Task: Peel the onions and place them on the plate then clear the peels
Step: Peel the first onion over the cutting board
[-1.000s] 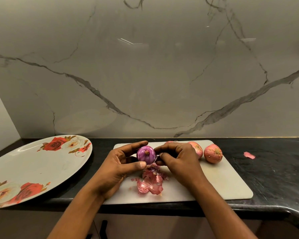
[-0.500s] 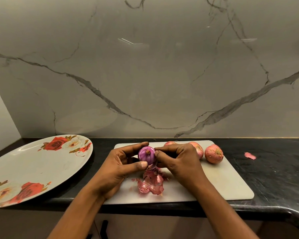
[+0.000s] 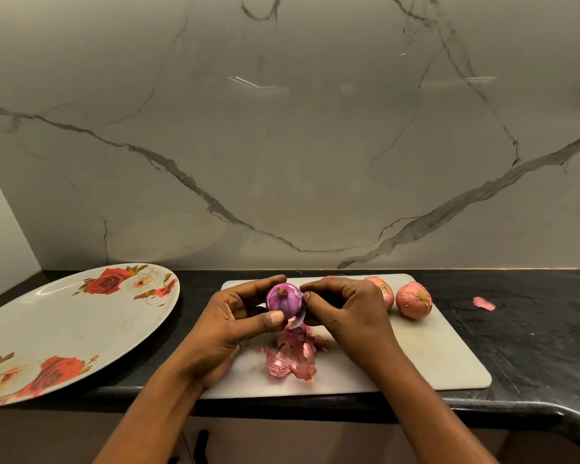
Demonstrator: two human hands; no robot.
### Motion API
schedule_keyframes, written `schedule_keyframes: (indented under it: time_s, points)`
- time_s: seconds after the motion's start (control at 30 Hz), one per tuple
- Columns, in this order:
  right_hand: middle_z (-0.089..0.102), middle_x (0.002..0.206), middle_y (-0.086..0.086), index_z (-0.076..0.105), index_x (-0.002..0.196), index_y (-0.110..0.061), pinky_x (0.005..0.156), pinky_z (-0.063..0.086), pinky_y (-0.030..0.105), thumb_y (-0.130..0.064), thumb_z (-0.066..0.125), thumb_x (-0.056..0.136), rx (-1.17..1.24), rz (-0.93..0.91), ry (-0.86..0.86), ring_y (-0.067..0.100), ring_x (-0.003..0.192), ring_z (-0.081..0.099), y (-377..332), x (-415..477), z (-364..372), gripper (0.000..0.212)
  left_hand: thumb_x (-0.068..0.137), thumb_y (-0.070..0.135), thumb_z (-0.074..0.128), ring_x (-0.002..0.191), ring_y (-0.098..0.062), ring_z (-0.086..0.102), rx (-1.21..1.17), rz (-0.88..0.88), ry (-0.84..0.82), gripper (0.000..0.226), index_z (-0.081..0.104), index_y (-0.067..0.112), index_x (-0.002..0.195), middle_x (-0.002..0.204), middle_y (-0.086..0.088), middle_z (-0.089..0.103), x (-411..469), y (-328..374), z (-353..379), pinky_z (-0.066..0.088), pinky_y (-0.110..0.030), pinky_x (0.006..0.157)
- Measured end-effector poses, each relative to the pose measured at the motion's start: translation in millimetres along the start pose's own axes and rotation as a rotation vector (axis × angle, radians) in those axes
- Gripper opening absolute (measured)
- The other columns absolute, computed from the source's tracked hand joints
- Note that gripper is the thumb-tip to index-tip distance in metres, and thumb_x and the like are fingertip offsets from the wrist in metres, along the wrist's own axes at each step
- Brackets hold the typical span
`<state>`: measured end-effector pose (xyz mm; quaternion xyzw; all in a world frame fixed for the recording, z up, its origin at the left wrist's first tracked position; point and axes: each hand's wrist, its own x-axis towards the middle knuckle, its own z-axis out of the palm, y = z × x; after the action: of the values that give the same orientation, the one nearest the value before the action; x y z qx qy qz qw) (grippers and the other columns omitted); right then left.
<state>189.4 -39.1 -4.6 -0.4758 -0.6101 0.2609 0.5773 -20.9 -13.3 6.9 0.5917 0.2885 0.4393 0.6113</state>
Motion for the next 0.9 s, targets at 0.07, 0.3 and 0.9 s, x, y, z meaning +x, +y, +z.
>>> schedule_keyframes:
  time_s: [0.07, 0.3, 0.9]
  points:
    - [0.082, 0.095, -0.001, 0.081, 0.11, -0.018, 0.079, 0.067, 0.041, -0.004, 0.071, 0.097, 0.043, 0.026, 0.008, 0.016, 0.084, 0.081, 1.3, 0.0, 0.7, 0.021, 0.082, -0.002, 0.073, 0.119, -0.025, 0.072, -0.02, -0.003, 0.013, 0.055, 0.067, 0.012, 0.135, 0.126, -0.008, 0.076, 0.3, 0.5, 0.8, 0.063, -0.031, 0.09]
    - [0.081, 0.107, -0.007, 0.079, 0.116, -0.03, 0.085, 0.066, 0.036, -0.015, 0.075, 0.097, 0.094, 0.032, -0.088, 0.013, 0.099, 0.079, -2.7, -1.9, -0.2, 0.025, 0.083, 0.013, 0.075, 0.104, -0.026, 0.074, -0.006, -0.019, 0.088, 0.044, 0.073, 0.012, 0.127, 0.12, -0.011, 0.077, 2.7, 0.2, 1.0, 0.063, -0.03, 0.083]
    - [0.08, 0.097, -0.014, 0.083, 0.112, -0.022, 0.079, 0.062, 0.022, -0.014, 0.075, 0.091, -0.312, -0.22, 0.021, 0.0, 0.088, 0.074, -6.6, -7.9, 0.5, 0.024, 0.084, 0.025, 0.074, 0.109, -0.024, 0.075, 0.092, -0.04, 0.022, 0.031, 0.083, 0.019, 0.113, 0.116, -0.011, 0.079, -1.8, 4.8, 6.2, 0.062, -0.029, 0.088]
